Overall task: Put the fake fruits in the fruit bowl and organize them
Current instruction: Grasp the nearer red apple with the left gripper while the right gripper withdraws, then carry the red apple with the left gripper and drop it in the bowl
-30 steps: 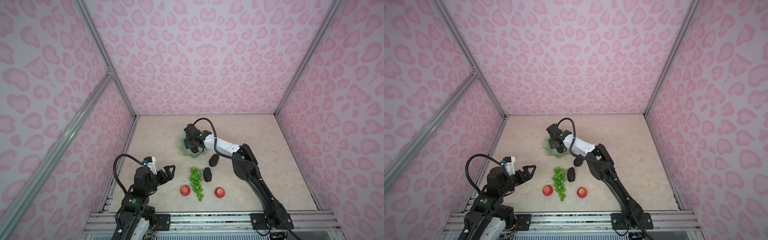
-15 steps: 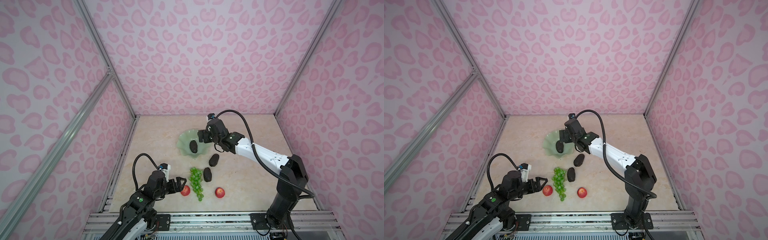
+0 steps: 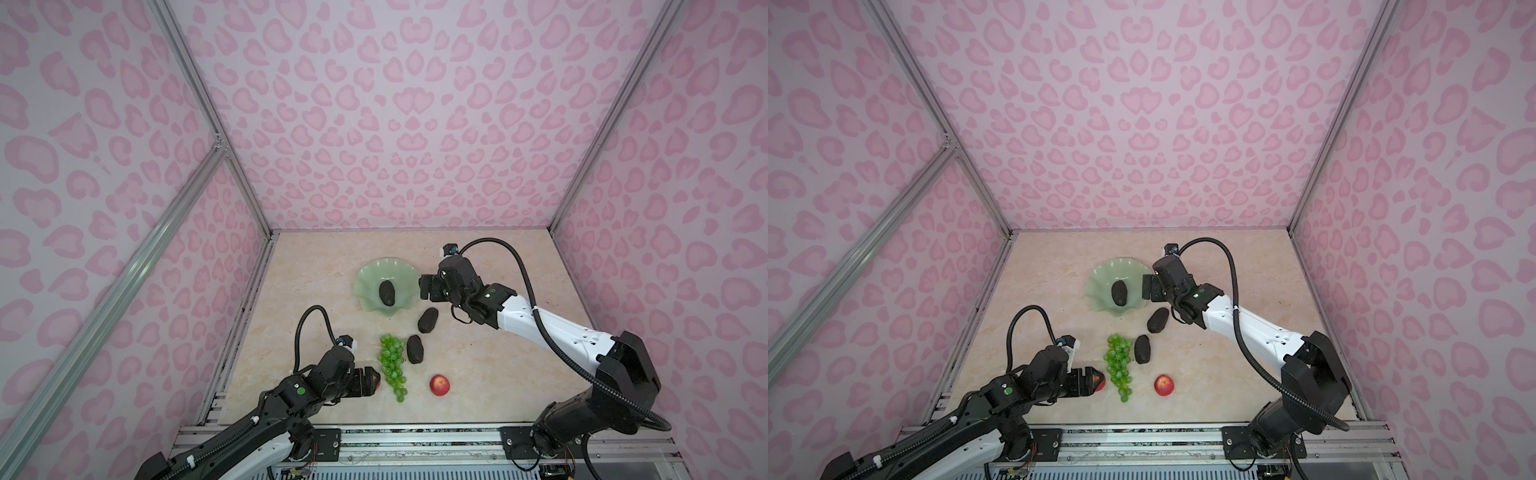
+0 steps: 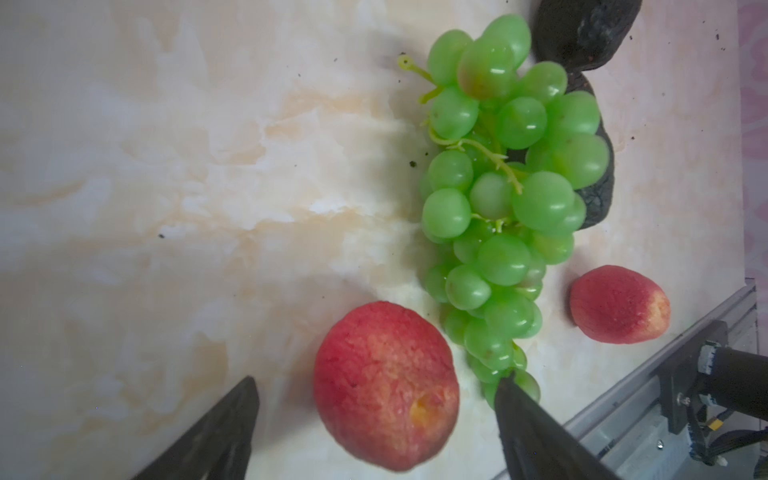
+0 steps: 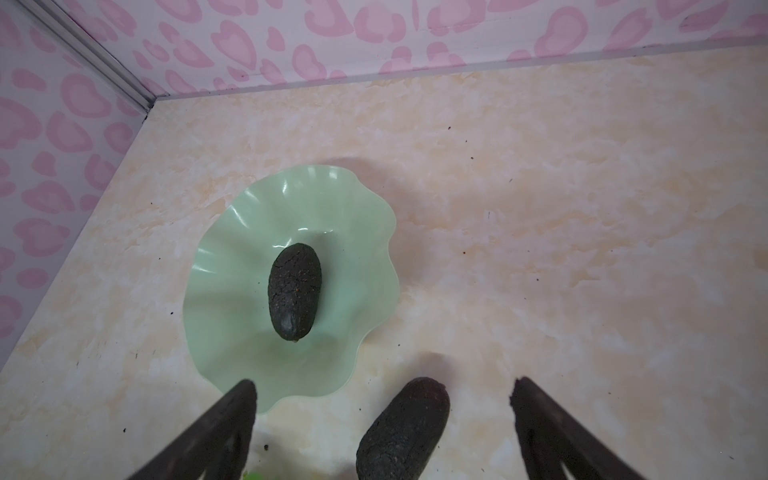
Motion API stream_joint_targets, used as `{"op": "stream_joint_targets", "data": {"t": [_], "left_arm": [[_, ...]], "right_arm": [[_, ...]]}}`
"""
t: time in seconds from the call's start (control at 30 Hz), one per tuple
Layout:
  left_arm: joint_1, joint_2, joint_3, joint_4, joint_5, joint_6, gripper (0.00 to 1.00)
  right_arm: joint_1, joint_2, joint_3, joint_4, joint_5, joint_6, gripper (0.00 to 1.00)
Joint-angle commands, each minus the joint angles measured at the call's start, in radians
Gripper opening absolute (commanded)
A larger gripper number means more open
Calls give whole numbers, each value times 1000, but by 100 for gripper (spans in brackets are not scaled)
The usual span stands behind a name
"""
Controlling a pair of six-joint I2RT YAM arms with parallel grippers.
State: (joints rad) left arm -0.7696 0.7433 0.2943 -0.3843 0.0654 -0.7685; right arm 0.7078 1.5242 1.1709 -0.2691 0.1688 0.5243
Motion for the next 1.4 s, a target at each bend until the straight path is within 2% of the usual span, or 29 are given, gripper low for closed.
{"op": "stream_joint_targets", "data": {"t": [0.0,0.17,0.43,0.83,0.97,1.1,1.23,1.37], "left_arm": [[-33,78,34,29,-52,-5,90],[-46,142,58,18,-84,-18,80],[-45,99,55,-8,-117,-17,61],[-45,87,113,-79,-168,9,50],[-35,72,226,-113,-278,92,51],[53,177,390,-76,-305,232,53],[146,356,532,-8,-287,301,54],[191,518,649,36,-294,366,54]], "right_arm": [[-10,-4,-3,1,9,4,96],[-18,-11,-10,2,1,5,96],[-27,-23,-40,5,3,11,95],[-51,-61,-87,16,5,23,96],[-57,-70,-98,13,8,29,96],[-57,-85,-110,13,9,25,95],[-57,-100,-128,0,14,31,94],[-59,-129,-159,-21,20,36,94]]}}
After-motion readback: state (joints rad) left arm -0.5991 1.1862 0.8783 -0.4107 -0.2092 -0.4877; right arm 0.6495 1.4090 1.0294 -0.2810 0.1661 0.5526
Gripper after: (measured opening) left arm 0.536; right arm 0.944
